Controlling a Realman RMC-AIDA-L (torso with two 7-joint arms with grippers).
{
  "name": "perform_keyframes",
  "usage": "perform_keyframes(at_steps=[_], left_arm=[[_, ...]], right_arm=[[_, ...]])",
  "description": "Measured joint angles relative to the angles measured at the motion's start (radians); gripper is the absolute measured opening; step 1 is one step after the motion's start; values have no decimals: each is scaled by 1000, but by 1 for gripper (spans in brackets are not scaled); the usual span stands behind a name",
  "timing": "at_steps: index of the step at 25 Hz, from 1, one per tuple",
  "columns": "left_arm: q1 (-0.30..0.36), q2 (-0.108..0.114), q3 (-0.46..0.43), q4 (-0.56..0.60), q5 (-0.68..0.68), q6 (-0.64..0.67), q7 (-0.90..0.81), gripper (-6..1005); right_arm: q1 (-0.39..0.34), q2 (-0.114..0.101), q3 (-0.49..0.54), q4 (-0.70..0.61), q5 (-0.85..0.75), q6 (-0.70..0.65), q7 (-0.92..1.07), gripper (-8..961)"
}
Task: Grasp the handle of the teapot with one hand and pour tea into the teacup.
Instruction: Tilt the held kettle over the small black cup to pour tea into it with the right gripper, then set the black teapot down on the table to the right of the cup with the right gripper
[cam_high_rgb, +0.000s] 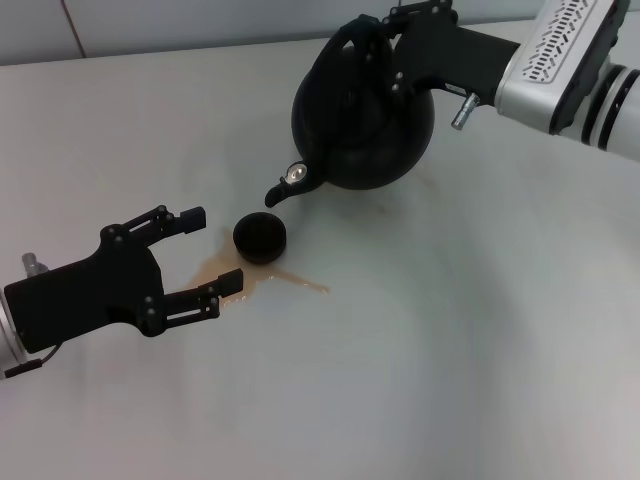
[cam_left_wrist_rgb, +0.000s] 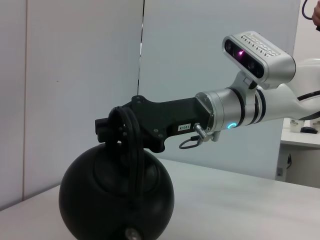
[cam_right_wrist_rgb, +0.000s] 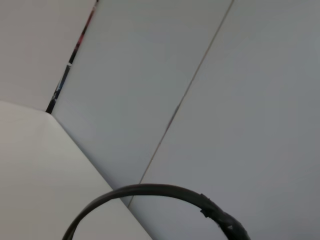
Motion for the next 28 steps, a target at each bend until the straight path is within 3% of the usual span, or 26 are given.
perform_keyframes(at_steps=[20, 28], left_arm=[[-8, 0, 0, 0, 0, 0, 0, 863], [-8, 0, 1, 0, 0, 0, 2, 863]], right_arm=[[-57, 0, 7, 91, 296, -31, 44, 104], [-57, 1, 40, 166, 315, -14, 49, 117]])
